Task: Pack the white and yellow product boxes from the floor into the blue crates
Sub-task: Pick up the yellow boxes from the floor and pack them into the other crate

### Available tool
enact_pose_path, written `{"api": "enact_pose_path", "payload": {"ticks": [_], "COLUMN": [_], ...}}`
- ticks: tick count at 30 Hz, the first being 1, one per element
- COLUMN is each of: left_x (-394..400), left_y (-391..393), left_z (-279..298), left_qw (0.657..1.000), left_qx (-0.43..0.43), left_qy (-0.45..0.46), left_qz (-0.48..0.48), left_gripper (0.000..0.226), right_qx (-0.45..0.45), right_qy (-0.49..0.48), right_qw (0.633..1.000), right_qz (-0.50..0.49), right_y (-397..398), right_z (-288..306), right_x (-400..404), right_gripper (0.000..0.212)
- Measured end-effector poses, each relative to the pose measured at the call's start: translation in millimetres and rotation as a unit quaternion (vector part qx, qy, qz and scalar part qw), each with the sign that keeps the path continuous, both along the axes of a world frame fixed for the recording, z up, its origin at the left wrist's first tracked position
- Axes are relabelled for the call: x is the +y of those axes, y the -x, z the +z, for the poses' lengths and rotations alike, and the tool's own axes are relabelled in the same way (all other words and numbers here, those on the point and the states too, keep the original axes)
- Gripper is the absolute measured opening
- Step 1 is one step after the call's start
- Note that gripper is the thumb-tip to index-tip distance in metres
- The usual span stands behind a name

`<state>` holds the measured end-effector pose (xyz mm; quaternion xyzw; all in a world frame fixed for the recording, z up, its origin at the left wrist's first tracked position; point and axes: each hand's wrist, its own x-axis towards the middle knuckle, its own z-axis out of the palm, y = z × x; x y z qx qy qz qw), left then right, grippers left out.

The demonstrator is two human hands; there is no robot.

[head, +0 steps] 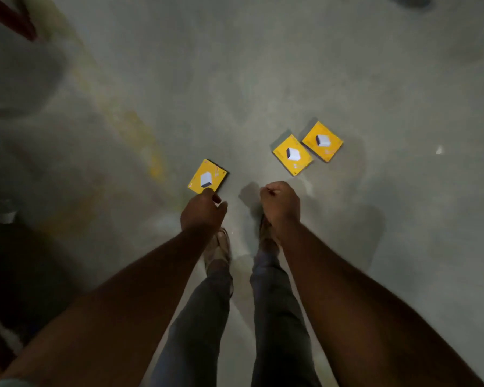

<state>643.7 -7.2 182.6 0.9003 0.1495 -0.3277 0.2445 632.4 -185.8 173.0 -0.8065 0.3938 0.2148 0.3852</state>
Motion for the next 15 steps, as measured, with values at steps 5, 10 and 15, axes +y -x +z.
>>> {"api": "enact_pose_path", "payload": {"ticks": [5, 10, 15], "left_x": [-13.3, -19.6, -17.8], "left_y": [-31.7, -61.4, -68.1], "left_z": [-185.3, -317.8, -353.3], "left_qw": [0.999, 0.989, 0.976], "left_qx": [-0.004, 0.050, 0.013], "left_qy": [-0.029, -0.117, -0.185], "left_qz": [0.021, 0.074, 0.113], "left_gripper": [0.041, 0.119, 0.124], "right_qx": [-0.001, -0.028, 0.012], "right_qy": [0.021, 0.119, 0.194], "right_qw": [0.999, 0.992, 0.979], "right_qz": [0.026, 0.033, 0.060], "right_y": [-51.2, -64.4, -68.5], "right_z": [-184.4, -312.8, -351.3], "right_x": [-39.9, -92.7, -102.9], "right_gripper": [0.023, 0.039, 0.081]}}
